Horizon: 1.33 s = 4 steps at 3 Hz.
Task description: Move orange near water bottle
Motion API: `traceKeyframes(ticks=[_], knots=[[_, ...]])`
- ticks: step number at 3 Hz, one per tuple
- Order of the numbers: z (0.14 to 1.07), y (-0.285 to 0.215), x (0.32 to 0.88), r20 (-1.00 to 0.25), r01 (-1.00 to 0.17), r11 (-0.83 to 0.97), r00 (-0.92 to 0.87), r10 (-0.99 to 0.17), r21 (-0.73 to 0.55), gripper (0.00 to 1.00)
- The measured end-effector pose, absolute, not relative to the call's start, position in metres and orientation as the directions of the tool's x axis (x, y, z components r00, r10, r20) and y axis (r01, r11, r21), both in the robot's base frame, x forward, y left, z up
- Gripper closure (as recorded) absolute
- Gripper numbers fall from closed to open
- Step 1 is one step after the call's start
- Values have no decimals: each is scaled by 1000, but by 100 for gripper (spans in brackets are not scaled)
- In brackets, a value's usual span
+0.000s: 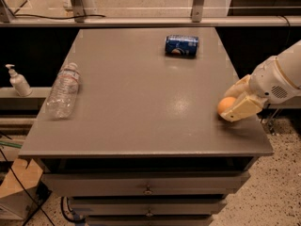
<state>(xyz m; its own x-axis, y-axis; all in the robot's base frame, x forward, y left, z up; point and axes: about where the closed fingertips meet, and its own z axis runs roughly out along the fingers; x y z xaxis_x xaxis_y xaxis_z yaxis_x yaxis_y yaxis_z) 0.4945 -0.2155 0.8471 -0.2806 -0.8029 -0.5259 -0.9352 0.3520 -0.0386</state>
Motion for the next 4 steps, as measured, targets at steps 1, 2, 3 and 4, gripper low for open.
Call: traceKeyframes(ticks=[1,2,3,4], knots=[[887,-195,493,-551,-945,302,-185,-814,-128,95],[922,-177,493,-572,-945,264,-111,-813,-191,100],[925,-176,493,-573,-945,262,-106,-813,-196,100],[918,-180,495,-577,-942,295,-155,-802,-158,100]])
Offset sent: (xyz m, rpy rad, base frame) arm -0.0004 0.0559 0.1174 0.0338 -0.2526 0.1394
